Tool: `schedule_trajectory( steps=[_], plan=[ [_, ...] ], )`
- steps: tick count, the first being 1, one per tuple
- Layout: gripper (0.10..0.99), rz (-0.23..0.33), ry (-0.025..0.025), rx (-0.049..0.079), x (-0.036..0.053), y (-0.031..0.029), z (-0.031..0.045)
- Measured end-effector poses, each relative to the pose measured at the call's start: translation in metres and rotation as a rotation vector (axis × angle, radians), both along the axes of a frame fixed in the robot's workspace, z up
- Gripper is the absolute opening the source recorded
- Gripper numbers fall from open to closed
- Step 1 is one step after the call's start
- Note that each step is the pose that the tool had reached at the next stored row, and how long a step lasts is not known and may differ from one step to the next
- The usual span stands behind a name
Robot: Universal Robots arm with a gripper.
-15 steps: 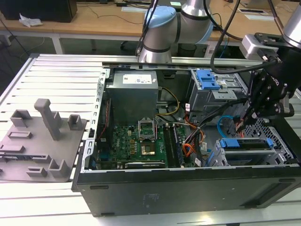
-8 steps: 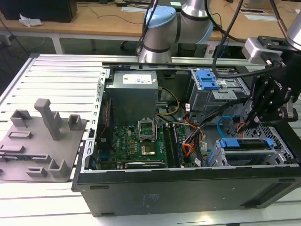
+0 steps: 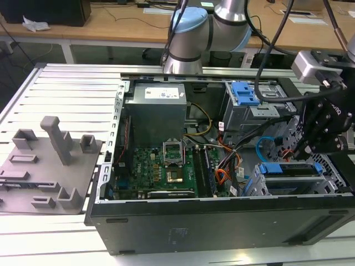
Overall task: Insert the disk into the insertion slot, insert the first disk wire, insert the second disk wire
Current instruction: 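Insert the first disk wire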
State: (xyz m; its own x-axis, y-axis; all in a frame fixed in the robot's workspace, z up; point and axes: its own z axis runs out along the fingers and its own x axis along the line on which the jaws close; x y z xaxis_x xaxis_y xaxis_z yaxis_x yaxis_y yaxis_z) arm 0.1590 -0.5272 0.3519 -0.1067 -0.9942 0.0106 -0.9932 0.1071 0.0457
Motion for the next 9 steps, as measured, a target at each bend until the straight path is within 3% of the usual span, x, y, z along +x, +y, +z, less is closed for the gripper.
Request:
schedule_trajectory(
  steps=[4,9],
  plan=[
    [0.165,0.0,0.0,0.0,0.0,-0.0079,0.0],
    [0.165,0.0,0.0,0.0,0.0,-0.0101,0.0]
  ],
)
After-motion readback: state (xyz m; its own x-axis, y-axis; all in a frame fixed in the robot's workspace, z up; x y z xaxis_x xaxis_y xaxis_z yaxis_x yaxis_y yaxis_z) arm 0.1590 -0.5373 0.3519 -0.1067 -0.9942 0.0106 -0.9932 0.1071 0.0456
